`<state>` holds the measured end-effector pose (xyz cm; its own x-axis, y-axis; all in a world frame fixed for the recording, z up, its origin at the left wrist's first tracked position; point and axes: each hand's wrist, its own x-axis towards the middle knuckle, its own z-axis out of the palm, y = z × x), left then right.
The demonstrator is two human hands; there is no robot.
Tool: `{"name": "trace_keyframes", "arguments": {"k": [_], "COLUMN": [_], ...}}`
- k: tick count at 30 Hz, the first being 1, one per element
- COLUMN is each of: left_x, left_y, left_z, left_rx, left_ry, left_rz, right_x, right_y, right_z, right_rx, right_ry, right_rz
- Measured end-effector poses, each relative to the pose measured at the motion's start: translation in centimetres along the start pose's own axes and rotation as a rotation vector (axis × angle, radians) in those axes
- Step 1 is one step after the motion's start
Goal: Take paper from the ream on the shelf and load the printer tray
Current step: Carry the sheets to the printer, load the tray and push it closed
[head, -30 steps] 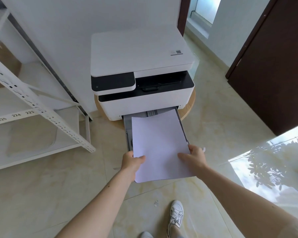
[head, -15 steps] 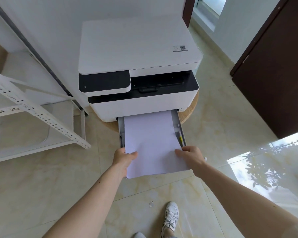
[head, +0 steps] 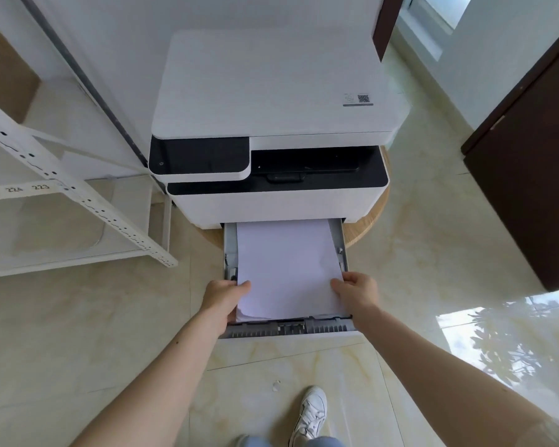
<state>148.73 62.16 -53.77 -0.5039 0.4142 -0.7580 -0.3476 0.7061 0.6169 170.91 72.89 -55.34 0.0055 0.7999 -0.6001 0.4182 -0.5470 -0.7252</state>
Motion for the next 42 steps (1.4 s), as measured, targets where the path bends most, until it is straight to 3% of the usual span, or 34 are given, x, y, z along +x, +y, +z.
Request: {"name": "trace_keyframes", "arguments": {"k": [8, 16, 22, 30, 42], "left_x": [-0.5, -1.2, -1.8, -2.5, -1.3], "left_y": [-0.5, -1.0, -1.7, -2.9, -3.8], "left_z": [-0.2, 0.3, 0.3, 0.1, 0.1], "left_rx": [0.067, 0.145, 0.136, 0.338, 0.559], "left_ry": [0.173, 0.279, 0.274, 0.258, 0.356], "left_rz": [0.004, 0.138, 0.247, 0.411, 0.478], "right_x": [0.2, -1.8, -2.3, -2.4, -2.2], "right_y": [-0.5, 0.6, 1.2, 1.9, 2.5], "right_z": [0.1, -1.1, -0.7, 0.2, 1.0], "right_rx": [-0.084, -0.178, -0.215, -0.285, -0.456], "right_ry": [0.013, 0.019, 0.09, 0.182, 0.212], "right_rz": [-0.017, 0.057, 0.042, -0.007, -0.123]}}
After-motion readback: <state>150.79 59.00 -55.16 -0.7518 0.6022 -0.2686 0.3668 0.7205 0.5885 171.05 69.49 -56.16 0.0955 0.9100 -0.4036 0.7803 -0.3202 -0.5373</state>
